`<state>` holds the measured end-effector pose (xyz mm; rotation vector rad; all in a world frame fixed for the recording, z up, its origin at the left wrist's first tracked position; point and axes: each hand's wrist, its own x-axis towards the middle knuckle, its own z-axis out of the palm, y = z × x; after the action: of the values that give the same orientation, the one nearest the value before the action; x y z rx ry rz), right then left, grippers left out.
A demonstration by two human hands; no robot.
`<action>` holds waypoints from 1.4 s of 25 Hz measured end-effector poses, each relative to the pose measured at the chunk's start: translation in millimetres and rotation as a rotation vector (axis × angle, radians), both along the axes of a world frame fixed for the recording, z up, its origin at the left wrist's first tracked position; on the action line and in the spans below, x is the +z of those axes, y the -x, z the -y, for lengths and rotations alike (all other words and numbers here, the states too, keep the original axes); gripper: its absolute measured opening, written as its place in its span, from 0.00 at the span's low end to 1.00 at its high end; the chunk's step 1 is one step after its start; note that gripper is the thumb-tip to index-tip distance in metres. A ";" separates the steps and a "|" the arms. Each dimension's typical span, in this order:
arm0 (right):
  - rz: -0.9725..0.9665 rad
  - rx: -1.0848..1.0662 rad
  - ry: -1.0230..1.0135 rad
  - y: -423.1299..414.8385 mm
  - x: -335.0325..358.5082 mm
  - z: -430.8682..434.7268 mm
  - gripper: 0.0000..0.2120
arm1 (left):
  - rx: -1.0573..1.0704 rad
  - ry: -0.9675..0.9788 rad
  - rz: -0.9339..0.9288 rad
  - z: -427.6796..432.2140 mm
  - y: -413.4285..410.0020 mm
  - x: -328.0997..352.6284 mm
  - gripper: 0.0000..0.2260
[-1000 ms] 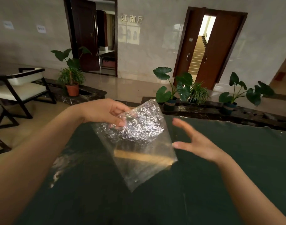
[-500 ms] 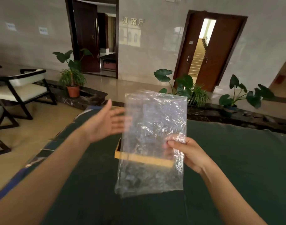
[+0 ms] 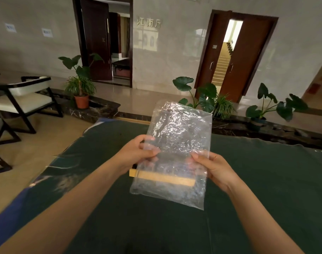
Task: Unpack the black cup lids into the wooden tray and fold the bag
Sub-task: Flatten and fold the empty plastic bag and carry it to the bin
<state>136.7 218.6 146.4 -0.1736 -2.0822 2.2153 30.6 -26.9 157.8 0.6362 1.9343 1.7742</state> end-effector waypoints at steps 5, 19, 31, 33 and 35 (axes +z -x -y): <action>-0.039 -0.025 -0.112 -5.6 -2.2 -2.2 0.10 | -0.034 -0.086 0.079 1.8 -4.0 -4.2 0.25; -0.225 -0.110 0.154 -18.8 -3.7 -5.7 0.28 | -0.141 -0.299 0.244 7.8 -7.6 -9.7 0.24; -0.161 -0.067 0.492 -20.1 -22.4 -13.5 0.16 | 0.059 -0.405 0.264 -5.9 -11.3 -8.1 0.12; -0.155 -0.008 0.455 -23.1 -25.5 -16.0 0.12 | 0.094 -0.386 0.180 -5.4 -10.6 -7.9 0.12; -0.117 0.055 0.513 -26.5 -27.9 -17.5 0.14 | 0.079 -0.386 0.024 0.4 -7.7 -6.0 0.13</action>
<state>163.2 236.1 118.5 -0.0205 -1.4415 2.6743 38.3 -27.3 151.8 0.6667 1.6312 2.2187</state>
